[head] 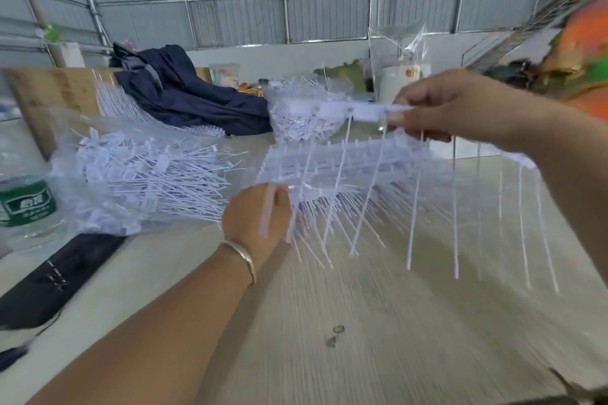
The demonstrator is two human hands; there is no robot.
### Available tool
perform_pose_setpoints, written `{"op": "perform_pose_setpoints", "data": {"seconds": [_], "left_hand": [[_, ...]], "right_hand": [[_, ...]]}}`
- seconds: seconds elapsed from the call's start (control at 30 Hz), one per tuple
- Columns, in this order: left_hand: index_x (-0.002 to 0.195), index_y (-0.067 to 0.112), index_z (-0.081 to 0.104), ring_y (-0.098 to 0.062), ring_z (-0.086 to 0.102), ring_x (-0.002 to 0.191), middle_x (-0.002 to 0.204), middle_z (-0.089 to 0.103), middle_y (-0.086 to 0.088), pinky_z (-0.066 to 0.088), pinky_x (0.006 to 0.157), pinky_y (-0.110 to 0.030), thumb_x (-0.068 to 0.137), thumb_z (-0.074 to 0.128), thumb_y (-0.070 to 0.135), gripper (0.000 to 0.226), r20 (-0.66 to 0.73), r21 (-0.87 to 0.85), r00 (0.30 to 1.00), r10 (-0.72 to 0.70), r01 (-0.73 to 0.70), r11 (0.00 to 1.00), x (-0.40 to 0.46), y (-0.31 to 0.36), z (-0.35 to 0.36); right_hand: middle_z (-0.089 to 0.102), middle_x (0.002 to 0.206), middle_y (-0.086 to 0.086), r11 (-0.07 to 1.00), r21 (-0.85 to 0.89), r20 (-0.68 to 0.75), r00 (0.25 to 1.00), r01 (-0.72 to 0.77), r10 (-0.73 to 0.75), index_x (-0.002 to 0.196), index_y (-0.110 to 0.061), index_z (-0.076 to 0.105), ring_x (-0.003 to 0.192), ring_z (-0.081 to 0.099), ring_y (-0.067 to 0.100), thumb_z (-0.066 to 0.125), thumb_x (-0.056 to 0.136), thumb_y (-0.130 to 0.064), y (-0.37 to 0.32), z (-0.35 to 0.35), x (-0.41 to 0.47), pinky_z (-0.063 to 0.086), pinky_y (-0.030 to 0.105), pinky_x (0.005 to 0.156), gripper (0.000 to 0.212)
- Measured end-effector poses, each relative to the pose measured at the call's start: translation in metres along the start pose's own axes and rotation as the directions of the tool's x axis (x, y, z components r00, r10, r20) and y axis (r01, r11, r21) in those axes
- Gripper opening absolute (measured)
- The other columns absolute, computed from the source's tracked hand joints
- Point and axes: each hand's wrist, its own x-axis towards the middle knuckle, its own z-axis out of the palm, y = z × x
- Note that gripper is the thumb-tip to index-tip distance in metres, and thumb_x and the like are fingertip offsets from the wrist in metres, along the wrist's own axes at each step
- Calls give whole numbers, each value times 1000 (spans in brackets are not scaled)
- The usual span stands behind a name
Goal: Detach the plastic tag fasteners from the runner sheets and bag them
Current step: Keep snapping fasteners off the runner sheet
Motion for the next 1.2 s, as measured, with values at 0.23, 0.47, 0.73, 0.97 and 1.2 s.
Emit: {"op": "perform_pose_setpoints", "data": {"seconds": [0.23, 0.47, 0.73, 0.97, 1.2], "left_hand": [[95, 6, 71, -16, 66, 54, 68, 72, -9, 52, 48, -24, 100, 41, 48, 52, 600, -681, 775, -201, 626, 379, 15, -5, -19], [94, 6, 71, -12, 50, 39, 62, 64, -9, 36, 37, -17, 94, 62, 30, 25, 593, -613, 781, -196, 596, 519, 14, 2, -2], [89, 6, 59, -13, 49, 37, 64, 62, -5, 36, 37, -17, 95, 59, 10, 7, 507, -671, 850, -145, 495, 552, 10, 5, 9], [83, 10, 68, -9, 46, 42, 68, 66, -2, 33, 38, -16, 88, 64, 6, 8, 492, -752, 869, -52, 454, 479, 5, -6, 7], [73, 16, 71, -4, 44, 46, 67, 62, 3, 30, 40, -14, 82, 68, 10, 11, 579, -762, 815, -27, 552, 339, -3, -2, 0]], "right_hand": [[59, 63, -4, 990, 59, 184, 976, -130, 117, 82, -32, 78, 58, 47, 8, 65, 77, -49, 54, 38, 24, 41, 21, 60, 22], [59, 81, -17, 917, -389, 260, 944, -90, 203, 97, -25, 73, 79, 53, 7, 56, 93, -46, 70, 63, 51, 40, 36, 91, 27], [58, 84, -11, 901, -429, -20, 998, -60, 57, 97, -30, 65, 89, 54, 11, 49, 93, -57, 64, 113, 45, 29, 35, 91, 32], [60, 93, -2, 998, -54, -121, 992, -42, 36, 97, -17, 69, 91, 55, 13, 56, 95, -37, 61, 157, 30, 39, 40, 95, 24], [38, 51, -8, 973, -229, -132, 991, -38, 8, 60, -20, 43, 53, 41, 10, 54, 91, -53, 62, 143, 24, 32, 32, 77, 46]]}}
